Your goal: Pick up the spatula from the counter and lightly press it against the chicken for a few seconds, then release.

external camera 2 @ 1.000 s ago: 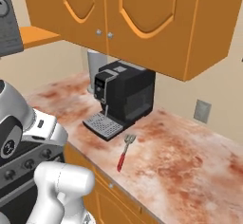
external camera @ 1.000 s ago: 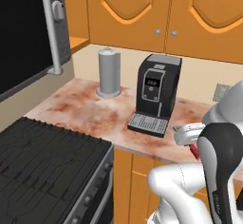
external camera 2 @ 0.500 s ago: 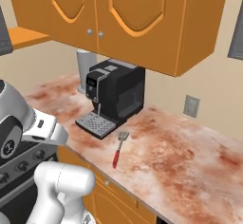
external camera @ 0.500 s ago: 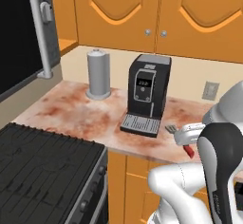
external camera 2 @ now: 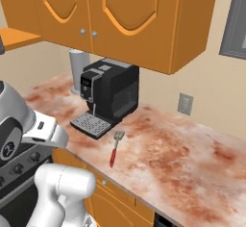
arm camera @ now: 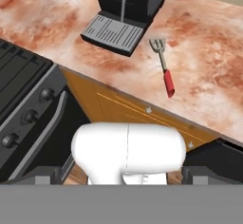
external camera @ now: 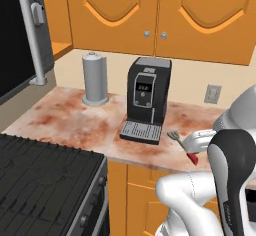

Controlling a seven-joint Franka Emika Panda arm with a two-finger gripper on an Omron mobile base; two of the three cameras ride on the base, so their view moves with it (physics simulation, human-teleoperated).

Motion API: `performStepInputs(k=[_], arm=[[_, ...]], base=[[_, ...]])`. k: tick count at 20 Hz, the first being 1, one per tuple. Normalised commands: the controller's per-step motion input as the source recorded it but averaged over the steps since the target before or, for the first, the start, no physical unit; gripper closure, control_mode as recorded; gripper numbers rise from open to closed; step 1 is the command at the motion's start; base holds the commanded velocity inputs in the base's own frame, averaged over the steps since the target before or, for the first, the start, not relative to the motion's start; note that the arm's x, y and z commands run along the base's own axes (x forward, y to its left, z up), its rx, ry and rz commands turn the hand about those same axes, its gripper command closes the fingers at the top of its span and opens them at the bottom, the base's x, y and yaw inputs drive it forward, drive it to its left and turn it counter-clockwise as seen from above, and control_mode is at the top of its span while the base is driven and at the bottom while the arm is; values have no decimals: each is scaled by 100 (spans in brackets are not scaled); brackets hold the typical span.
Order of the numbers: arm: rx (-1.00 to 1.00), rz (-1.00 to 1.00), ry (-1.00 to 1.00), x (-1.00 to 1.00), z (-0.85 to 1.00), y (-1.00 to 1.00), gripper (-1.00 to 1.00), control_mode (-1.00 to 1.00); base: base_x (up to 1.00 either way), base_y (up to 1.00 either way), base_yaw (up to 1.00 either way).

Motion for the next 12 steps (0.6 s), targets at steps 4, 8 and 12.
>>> performStepInputs(k=[4, 8, 12], arm=[[2, -3, -6, -4, 0, -32, -100, -100], [0, 0, -4, 0, 0, -19, -100, -100], [0, 0, -1, 0, 0, -14, -100, -100]], base=[[0, 0, 0], [0, 0, 0], [0, 0, 0]])
